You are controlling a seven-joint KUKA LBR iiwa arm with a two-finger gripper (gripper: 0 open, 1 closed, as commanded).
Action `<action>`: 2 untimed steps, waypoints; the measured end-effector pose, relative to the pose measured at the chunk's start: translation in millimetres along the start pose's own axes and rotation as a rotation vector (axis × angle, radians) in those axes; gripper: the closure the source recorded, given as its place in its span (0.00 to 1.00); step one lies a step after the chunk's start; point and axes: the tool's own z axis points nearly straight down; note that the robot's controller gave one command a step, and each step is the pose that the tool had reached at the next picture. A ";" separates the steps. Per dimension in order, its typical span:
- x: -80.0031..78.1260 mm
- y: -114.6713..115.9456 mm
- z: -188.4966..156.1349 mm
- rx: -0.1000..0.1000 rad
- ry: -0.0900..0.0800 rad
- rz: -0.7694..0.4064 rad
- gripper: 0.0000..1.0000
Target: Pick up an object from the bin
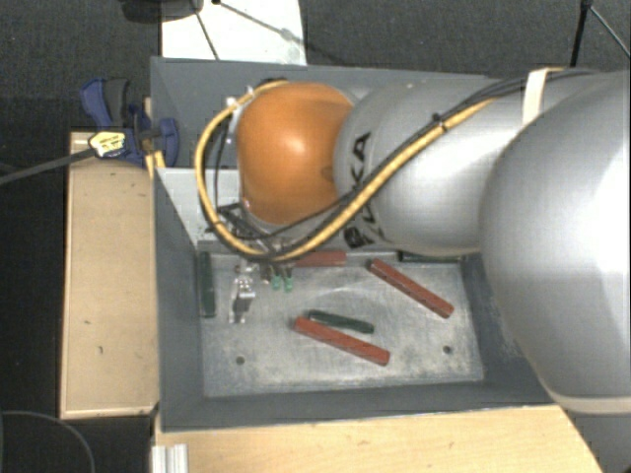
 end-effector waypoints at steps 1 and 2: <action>-9.8 -47.7 54.5 -0.002 -0.005 -0.337 0.00; -19.9 -42.9 71.9 0.002 0.001 -0.531 0.00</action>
Offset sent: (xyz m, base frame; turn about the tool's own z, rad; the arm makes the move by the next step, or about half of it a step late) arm 0.0282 0.0068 -0.0645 -0.6104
